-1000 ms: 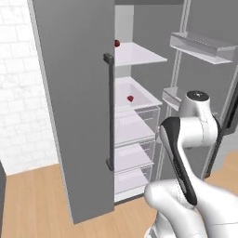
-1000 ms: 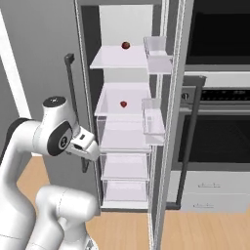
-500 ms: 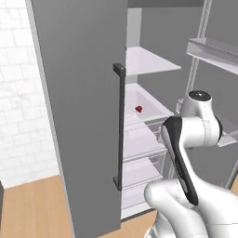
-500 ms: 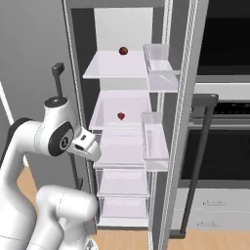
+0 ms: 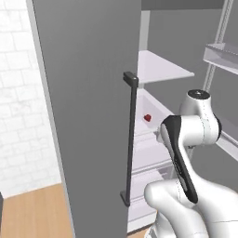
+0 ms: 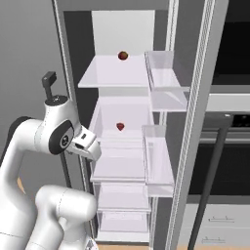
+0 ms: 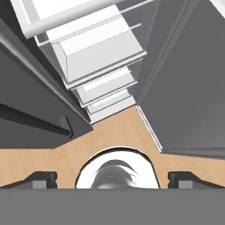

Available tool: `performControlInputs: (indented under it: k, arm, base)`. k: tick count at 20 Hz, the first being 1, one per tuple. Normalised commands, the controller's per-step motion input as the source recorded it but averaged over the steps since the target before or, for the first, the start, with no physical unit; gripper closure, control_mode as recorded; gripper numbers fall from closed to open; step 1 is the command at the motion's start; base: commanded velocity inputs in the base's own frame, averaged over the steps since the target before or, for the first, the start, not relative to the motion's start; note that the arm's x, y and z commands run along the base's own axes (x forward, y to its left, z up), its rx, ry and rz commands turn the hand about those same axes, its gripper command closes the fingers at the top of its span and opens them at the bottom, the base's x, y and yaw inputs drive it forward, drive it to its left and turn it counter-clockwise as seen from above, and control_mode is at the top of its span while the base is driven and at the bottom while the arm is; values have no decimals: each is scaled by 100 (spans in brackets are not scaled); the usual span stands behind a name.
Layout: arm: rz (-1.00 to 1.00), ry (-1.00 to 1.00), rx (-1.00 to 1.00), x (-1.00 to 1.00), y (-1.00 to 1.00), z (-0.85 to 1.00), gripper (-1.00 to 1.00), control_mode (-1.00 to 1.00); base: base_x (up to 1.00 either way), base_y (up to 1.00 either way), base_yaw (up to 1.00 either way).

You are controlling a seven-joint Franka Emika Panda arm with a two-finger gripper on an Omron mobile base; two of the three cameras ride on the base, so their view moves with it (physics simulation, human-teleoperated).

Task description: Take the strawberry from the fridge and place it on top of the pancake, located on the dining counter.

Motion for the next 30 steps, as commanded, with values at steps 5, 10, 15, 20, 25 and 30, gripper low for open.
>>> performControlInputs:
  k: [5,10,15,20,25,30]
  arm:
    - [0,0,0,0,0,0,-100,100]
    - [0,0,0,0,0,0,-100,100]
    - [0,0,0,0,0,0,-100,100]
    - [0,0,0,0,0,0,-100,100]
    - [0,0,0,0,0,0,-100,100]
    - [0,0,0,0,0,0,-100,100]
  base:
    - [38,-18,10]
    - [29,-36,12]
    - [15,-46,8]
    - [13,-22,1]
    - [34,0,0]
    - [49,-1,1]
